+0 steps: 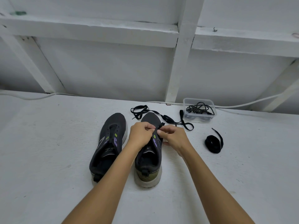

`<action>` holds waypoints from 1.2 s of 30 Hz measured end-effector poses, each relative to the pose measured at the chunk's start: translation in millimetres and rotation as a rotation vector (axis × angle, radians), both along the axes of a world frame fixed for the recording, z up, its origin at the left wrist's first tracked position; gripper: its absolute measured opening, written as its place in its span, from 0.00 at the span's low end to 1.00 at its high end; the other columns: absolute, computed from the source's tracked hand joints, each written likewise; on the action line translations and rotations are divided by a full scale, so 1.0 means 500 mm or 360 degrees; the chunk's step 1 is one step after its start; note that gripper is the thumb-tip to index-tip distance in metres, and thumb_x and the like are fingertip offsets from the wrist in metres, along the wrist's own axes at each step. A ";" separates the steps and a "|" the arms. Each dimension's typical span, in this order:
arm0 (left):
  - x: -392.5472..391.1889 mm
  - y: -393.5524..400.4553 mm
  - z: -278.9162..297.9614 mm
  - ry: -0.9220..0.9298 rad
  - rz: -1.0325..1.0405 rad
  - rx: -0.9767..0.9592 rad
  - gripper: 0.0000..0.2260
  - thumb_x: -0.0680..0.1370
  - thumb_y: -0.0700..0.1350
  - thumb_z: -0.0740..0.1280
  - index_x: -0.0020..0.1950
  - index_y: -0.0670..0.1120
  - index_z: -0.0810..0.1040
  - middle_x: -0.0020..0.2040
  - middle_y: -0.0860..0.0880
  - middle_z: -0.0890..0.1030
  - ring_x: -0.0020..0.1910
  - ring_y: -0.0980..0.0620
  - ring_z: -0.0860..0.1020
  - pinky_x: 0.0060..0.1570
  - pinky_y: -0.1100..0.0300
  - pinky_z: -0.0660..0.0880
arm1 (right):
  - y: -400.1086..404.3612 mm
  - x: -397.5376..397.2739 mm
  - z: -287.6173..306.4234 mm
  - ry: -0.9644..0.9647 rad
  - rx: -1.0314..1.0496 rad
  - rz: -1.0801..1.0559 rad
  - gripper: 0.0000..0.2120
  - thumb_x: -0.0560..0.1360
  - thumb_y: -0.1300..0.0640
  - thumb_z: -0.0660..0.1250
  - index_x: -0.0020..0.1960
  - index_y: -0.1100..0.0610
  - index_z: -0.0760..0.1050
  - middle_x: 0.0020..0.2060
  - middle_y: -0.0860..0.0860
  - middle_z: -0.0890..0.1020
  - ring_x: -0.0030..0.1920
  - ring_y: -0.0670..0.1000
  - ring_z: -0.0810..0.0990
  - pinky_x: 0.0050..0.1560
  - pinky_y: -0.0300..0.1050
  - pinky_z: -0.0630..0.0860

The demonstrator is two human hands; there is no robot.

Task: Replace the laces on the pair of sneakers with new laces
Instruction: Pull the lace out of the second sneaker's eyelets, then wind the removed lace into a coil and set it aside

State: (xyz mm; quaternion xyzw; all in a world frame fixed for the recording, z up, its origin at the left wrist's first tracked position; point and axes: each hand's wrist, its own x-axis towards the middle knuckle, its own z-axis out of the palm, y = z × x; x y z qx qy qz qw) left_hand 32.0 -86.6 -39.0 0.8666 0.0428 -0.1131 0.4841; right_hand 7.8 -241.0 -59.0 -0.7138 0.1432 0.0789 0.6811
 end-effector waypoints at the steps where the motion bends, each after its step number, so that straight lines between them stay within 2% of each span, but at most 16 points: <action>1: -0.001 0.000 0.000 0.0010 0.0016 -0.0019 0.05 0.79 0.43 0.70 0.52 0.49 0.84 0.45 0.53 0.83 0.45 0.57 0.80 0.39 0.74 0.69 | -0.001 0.001 0.002 -0.0005 -0.0029 0.0016 0.04 0.75 0.62 0.75 0.49 0.56 0.85 0.41 0.49 0.87 0.39 0.44 0.84 0.38 0.37 0.79; 4: -0.001 -0.002 -0.001 0.0020 0.0084 -0.0076 0.04 0.77 0.42 0.70 0.50 0.50 0.80 0.44 0.53 0.85 0.43 0.55 0.81 0.38 0.67 0.71 | -0.003 0.008 0.011 -0.0014 -0.0132 0.0051 0.01 0.76 0.58 0.75 0.47 0.55 0.84 0.39 0.49 0.85 0.39 0.45 0.83 0.37 0.39 0.79; 7: -0.003 -0.002 0.000 0.0010 0.0142 -0.0111 0.06 0.76 0.43 0.70 0.50 0.50 0.75 0.41 0.54 0.85 0.40 0.55 0.79 0.34 0.66 0.69 | 0.000 0.011 0.021 0.0026 -0.0136 0.0043 0.06 0.78 0.53 0.72 0.44 0.54 0.82 0.40 0.51 0.84 0.39 0.47 0.82 0.39 0.42 0.80; 11: -0.006 0.001 0.003 -0.0010 0.0077 -0.0030 0.04 0.77 0.43 0.68 0.50 0.50 0.78 0.42 0.55 0.85 0.46 0.57 0.80 0.37 0.68 0.69 | -0.003 0.006 0.026 -0.0042 -0.0081 -0.0034 0.08 0.81 0.55 0.68 0.44 0.57 0.78 0.45 0.53 0.86 0.42 0.47 0.83 0.41 0.45 0.82; 13: -0.003 0.002 0.003 0.0000 0.0061 -0.0024 0.04 0.77 0.42 0.68 0.50 0.51 0.80 0.41 0.55 0.85 0.47 0.57 0.80 0.39 0.68 0.70 | -0.010 0.002 0.034 -0.0107 -0.0034 -0.0128 0.08 0.81 0.56 0.67 0.44 0.57 0.76 0.47 0.50 0.87 0.46 0.47 0.85 0.42 0.42 0.81; 17: 0.004 0.013 0.009 -0.0049 0.0005 -0.0009 0.03 0.78 0.45 0.69 0.47 0.54 0.80 0.42 0.56 0.84 0.47 0.56 0.81 0.45 0.64 0.74 | -0.033 -0.008 0.075 -0.0105 0.0017 0.0001 0.02 0.81 0.60 0.67 0.52 0.58 0.78 0.40 0.49 0.86 0.45 0.49 0.85 0.44 0.44 0.81; 18: 0.007 0.016 0.016 -0.0126 -0.0014 -0.0013 0.05 0.78 0.45 0.69 0.48 0.55 0.80 0.43 0.57 0.83 0.46 0.57 0.81 0.47 0.65 0.75 | -0.040 -0.011 0.089 -0.0072 0.0011 0.0089 0.04 0.81 0.62 0.67 0.55 0.57 0.79 0.39 0.49 0.85 0.44 0.49 0.84 0.45 0.44 0.81; 21: 0.014 0.020 0.051 -0.0390 -0.0209 -0.0043 0.11 0.80 0.42 0.67 0.59 0.55 0.81 0.51 0.59 0.82 0.49 0.62 0.78 0.47 0.76 0.69 | -0.056 -0.026 0.151 -0.0009 -0.0064 0.0304 0.06 0.81 0.61 0.66 0.56 0.59 0.81 0.39 0.49 0.83 0.45 0.49 0.85 0.48 0.46 0.81; 23: 0.017 0.015 0.084 -0.0540 -0.0452 -0.0053 0.17 0.81 0.43 0.67 0.70 0.55 0.76 0.61 0.59 0.79 0.58 0.63 0.75 0.58 0.75 0.66 | -0.063 -0.034 0.202 -0.0015 -0.0128 0.0422 0.07 0.81 0.61 0.66 0.54 0.62 0.81 0.39 0.50 0.83 0.45 0.49 0.85 0.47 0.45 0.81; 25: 0.017 0.005 0.118 -0.0685 -0.0665 -0.0008 0.20 0.82 0.45 0.66 0.74 0.57 0.72 0.66 0.66 0.74 0.66 0.66 0.69 0.66 0.71 0.63 | -0.062 -0.043 0.261 -0.0061 -0.0169 0.0572 0.07 0.81 0.62 0.66 0.52 0.65 0.81 0.39 0.52 0.82 0.44 0.51 0.84 0.45 0.45 0.81; 27: 0.013 -0.011 0.147 -0.0690 -0.0769 -0.0076 0.14 0.82 0.41 0.65 0.65 0.54 0.79 0.56 0.75 0.74 0.60 0.70 0.71 0.59 0.73 0.67 | -0.055 -0.051 0.321 -0.0143 -0.0110 0.0678 0.06 0.81 0.63 0.66 0.49 0.62 0.82 0.39 0.54 0.81 0.43 0.51 0.83 0.44 0.45 0.81; 29: 0.003 -0.028 0.176 -0.0560 -0.0800 -0.0167 0.10 0.82 0.40 0.63 0.49 0.53 0.81 0.45 0.73 0.78 0.49 0.63 0.76 0.46 0.72 0.71 | -0.046 -0.053 0.374 -0.0252 0.0028 0.0695 0.06 0.81 0.64 0.66 0.50 0.59 0.82 0.39 0.53 0.82 0.42 0.51 0.83 0.43 0.44 0.81; 32: -0.018 -0.039 0.207 -0.0434 -0.0800 -0.0320 0.11 0.85 0.50 0.60 0.52 0.54 0.81 0.49 0.60 0.84 0.51 0.60 0.80 0.51 0.67 0.73 | -0.041 -0.026 0.415 -0.0504 0.0323 0.0358 0.06 0.80 0.65 0.65 0.54 0.62 0.81 0.43 0.54 0.85 0.47 0.52 0.86 0.45 0.41 0.82; 33: -0.028 -0.036 0.217 -0.0421 -0.0832 -0.0334 0.12 0.85 0.50 0.59 0.52 0.52 0.81 0.47 0.56 0.84 0.49 0.60 0.81 0.51 0.67 0.74 | -0.042 -0.009 0.418 -0.0654 0.0227 0.0207 0.06 0.80 0.66 0.66 0.54 0.61 0.81 0.45 0.54 0.87 0.49 0.51 0.87 0.48 0.41 0.82; 34: -0.039 -0.032 0.228 -0.0424 -0.0889 -0.0293 0.12 0.85 0.49 0.58 0.52 0.51 0.81 0.44 0.53 0.84 0.45 0.60 0.81 0.47 0.68 0.74 | -0.048 0.009 0.414 -0.0814 -0.0030 0.0083 0.07 0.80 0.66 0.67 0.53 0.60 0.82 0.46 0.53 0.88 0.51 0.49 0.87 0.51 0.40 0.81; 36: -0.055 -0.017 0.261 -0.0502 -0.0965 -0.0154 0.10 0.85 0.50 0.59 0.49 0.53 0.79 0.39 0.51 0.82 0.35 0.60 0.77 0.39 0.68 0.71 | -0.059 0.037 0.404 -0.1045 -0.0776 0.0071 0.07 0.79 0.64 0.69 0.52 0.56 0.85 0.46 0.48 0.88 0.50 0.43 0.85 0.53 0.38 0.79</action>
